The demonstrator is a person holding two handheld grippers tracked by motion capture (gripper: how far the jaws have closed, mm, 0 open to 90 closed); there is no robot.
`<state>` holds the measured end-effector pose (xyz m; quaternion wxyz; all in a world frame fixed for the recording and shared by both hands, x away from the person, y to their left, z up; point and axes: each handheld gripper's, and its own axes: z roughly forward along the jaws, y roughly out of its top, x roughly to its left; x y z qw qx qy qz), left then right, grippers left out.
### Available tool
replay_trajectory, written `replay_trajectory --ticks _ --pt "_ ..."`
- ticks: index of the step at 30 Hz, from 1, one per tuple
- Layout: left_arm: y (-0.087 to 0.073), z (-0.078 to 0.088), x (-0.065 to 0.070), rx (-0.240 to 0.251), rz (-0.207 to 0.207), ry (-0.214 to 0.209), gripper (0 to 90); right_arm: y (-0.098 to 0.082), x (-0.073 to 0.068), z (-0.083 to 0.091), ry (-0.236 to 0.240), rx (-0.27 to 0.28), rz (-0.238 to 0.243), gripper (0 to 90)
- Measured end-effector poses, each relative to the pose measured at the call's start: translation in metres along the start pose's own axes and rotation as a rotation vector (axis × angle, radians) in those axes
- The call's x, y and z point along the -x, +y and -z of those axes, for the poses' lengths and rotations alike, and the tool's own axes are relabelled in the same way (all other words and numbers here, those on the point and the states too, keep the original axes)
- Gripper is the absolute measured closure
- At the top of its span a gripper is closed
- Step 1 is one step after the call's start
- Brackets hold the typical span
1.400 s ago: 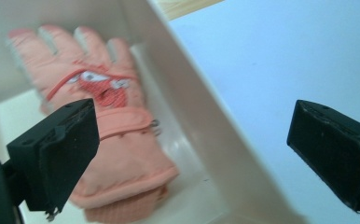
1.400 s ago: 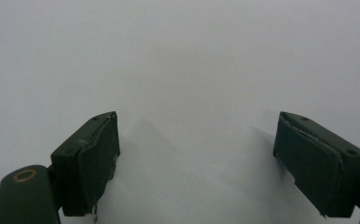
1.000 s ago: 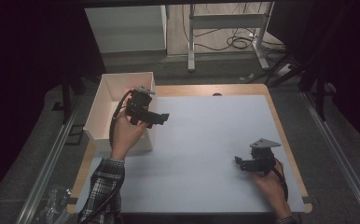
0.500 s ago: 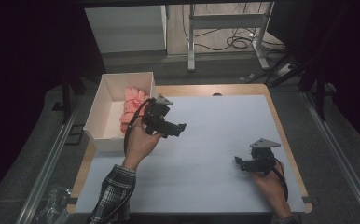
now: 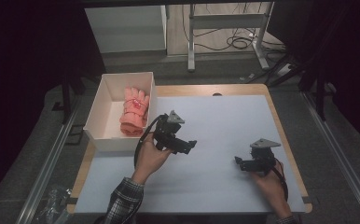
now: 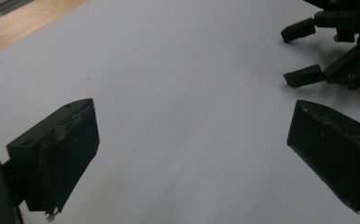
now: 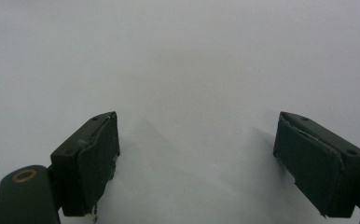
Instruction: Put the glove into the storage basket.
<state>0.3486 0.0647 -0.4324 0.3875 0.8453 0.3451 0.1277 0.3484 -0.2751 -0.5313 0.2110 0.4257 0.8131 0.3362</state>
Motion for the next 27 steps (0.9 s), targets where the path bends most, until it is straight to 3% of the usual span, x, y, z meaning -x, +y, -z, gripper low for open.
replay_trajectory --ticks 11,17,25,27 --pt "-0.041 -0.025 0.004 -0.032 0.009 -0.012 2.5 0.0 0.0 0.0 -0.001 0.001 -0.001 14.7" --pt "-0.067 -0.04 0.001 -0.052 0.035 -0.017 2.5 0.0 0.0 0.0 -0.001 0.002 -0.001 14.7" --pt "-0.093 -0.061 0.0 -0.092 0.055 0.003 2.5 0.0 0.0 0.0 -0.001 0.001 0.0 14.7" --pt "-0.095 -0.062 0.002 -0.079 0.045 0.015 1.7 0.0 0.0 0.0 -0.001 0.001 0.0 14.6"
